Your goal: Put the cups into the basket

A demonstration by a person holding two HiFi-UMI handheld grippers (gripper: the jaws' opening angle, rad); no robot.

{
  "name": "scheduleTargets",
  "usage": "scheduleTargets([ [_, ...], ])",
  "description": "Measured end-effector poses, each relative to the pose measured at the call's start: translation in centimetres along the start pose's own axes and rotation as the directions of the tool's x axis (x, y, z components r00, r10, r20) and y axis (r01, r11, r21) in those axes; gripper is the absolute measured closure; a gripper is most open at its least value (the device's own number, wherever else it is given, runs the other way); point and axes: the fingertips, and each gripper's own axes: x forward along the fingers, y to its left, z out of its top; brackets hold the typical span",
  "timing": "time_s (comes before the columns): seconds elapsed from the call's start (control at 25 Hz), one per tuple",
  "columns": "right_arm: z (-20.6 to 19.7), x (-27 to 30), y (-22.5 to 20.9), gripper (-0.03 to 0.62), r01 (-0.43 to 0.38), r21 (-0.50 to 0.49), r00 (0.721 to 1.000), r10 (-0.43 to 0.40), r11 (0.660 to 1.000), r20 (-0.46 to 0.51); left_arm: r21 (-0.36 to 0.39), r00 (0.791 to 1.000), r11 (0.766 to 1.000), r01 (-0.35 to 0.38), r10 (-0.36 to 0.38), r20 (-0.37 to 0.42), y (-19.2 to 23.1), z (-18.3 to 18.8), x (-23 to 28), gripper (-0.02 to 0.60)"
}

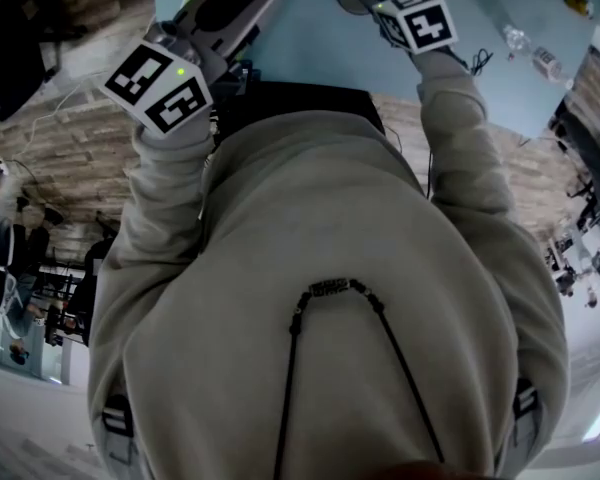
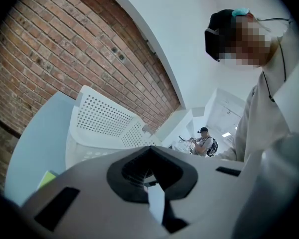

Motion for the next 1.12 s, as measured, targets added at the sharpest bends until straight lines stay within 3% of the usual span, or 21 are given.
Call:
scheduleTargets([
  [0.16,-0.1,1.3,-0.2,0.521,0.041,-0.071,0.998,-0.044,0.997,-0.046,0.001,1.000,1.000,0.002,-0.002,-0.007,0.1,-0.2,0.1,0.584],
  [0.32,0.2,1.7,0.1,0.545,0.079,-0.133,0.994,-0.089,0.988,-0.071,0.020,1.000,1.000,0.001,0.000,-0.019,-0.3,-0.5,-0.2,0.584],
  [0.52,0.1,1.6,-0.6,0.546,0.078,-0.147,0.994,-0.089,0.986,-0.067,0.051,0.999,0.998,-0.032,0.034,-0.042,0.4,-0.8,-0.1,0.584],
  [1.12,0.2,-1.2,0.8,0.546,0.061,-0.185,0.997,-0.070,0.981,-0.043,0.052,0.999,0.998,-0.045,0.043,0.023,-0.8,0.5,-1.1,0.584],
])
